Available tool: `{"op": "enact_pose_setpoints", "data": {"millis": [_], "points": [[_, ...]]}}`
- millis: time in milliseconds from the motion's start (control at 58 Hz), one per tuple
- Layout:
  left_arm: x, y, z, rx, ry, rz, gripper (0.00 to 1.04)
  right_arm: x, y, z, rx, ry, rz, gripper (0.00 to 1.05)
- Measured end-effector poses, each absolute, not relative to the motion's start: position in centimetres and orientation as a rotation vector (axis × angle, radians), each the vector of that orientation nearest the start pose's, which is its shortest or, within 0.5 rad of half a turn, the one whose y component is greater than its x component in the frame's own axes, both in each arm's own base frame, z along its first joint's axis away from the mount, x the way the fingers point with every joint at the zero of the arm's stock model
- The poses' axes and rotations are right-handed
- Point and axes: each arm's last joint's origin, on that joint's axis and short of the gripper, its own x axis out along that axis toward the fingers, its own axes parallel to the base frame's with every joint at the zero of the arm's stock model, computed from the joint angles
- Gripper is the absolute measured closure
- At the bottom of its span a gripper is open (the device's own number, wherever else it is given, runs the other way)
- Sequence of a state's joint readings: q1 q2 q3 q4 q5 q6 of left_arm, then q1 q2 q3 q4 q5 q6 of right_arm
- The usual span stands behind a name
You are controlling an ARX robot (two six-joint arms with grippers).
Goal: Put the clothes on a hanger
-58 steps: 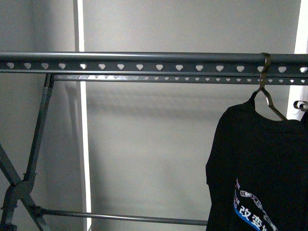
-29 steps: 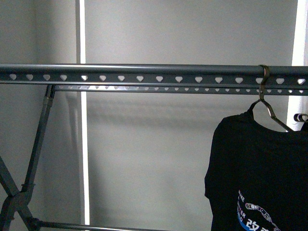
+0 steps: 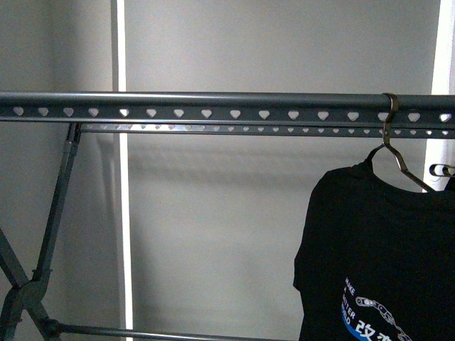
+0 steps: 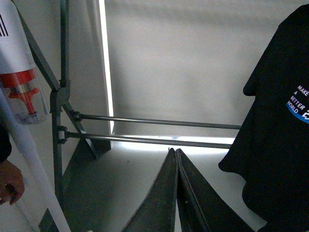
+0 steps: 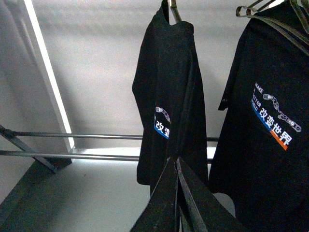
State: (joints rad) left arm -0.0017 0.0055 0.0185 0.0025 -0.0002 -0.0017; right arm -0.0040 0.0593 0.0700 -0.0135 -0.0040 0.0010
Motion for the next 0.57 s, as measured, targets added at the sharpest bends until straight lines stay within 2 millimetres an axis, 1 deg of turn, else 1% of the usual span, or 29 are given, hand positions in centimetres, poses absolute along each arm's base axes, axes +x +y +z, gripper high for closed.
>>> {"op": "enact_pose_setpoints", "data": {"millis": [224, 345, 431, 466, 517, 534, 569], "points": [[9.7, 0.0, 17.0, -0.002, -0.015, -0.002, 1.01, 9.7, 0.0, 17.6, 0.001, 0.002, 0.0, 1.02], [9.7, 0.0, 17.0, -0.002, -0.016, -0.002, 1.01, 9.8, 0.0, 16.5, 0.001, 0.004, 0.0, 1.02], [9.7, 0.0, 17.0, -0.002, -0.016, -0.002, 1.01, 9.8, 0.0, 16.5, 0.0, 0.002, 0.0, 1.02], [9.7, 0.0, 17.0, -0.002, -0.016, -0.002, 1.01, 9.8, 0.0, 16.5, 0.0, 0.002, 0.0, 0.94], [9.7, 0.0, 17.0, -0.002, -0.017, -0.002, 0.9, 9.8, 0.0, 16.5, 0.0, 0.002, 0.0, 0.82], [9.7, 0.0, 17.0, -0.002, -0.017, -0.002, 0.85, 9.8, 0.0, 16.5, 0.0, 0.002, 0.0, 0.77], [9.7, 0.0, 17.0, -0.002, -0.017, -0.001, 0.79, 9.8, 0.0, 16.5, 0.0, 0.002, 0.0, 0.71]]}}
